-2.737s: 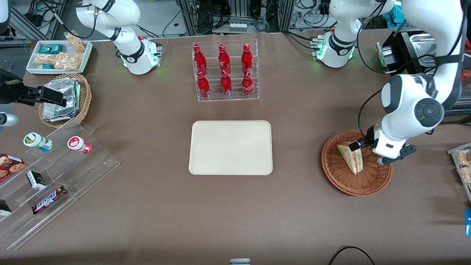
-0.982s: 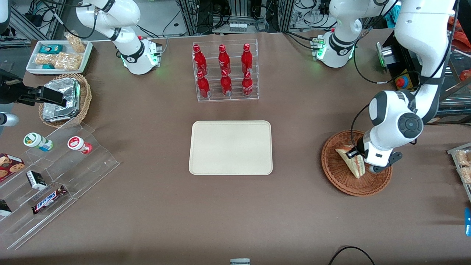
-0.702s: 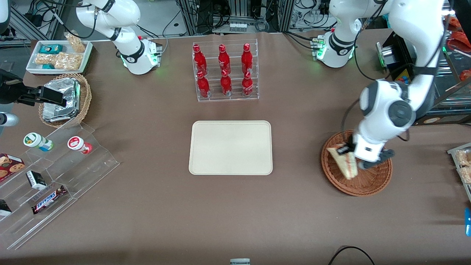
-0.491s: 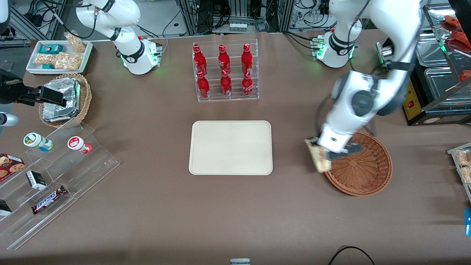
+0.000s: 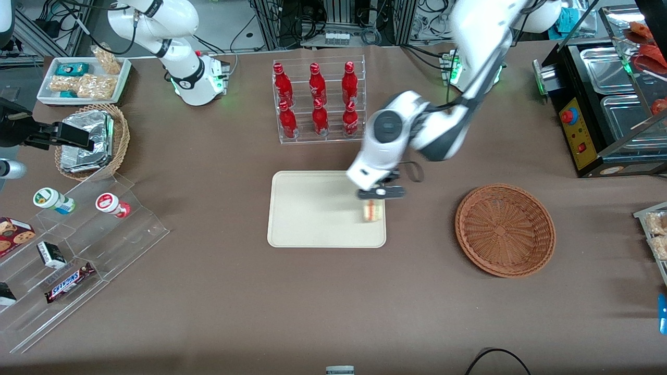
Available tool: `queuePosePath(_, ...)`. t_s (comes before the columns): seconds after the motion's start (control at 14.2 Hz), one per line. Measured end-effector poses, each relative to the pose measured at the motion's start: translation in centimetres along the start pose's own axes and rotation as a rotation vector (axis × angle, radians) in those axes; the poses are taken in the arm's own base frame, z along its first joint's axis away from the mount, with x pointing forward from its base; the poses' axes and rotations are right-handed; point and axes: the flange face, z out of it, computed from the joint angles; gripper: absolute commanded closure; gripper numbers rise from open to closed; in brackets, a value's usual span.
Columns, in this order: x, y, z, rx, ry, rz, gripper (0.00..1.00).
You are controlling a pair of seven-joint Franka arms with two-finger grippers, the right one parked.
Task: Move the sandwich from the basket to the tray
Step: 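Lift the sandwich and carry it over the cream tray, then lower the sandwich onto the tray and open the left gripper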
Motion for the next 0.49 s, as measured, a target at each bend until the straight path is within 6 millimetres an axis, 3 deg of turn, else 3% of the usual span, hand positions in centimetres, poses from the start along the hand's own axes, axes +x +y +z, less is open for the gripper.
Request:
queuePosePath(0.14, -0.7, 3.9, 3.0, 0.039, 0.053, -0.023, 0.87)
queuePosePath(0.28, -1.0, 6.4, 4.9, 0.042, 0.071, -0.030, 0.85)
queuePosePath(0.49, -0.9, 8.1, 4.5, 0.025, 0.084, -0.025, 0.80)
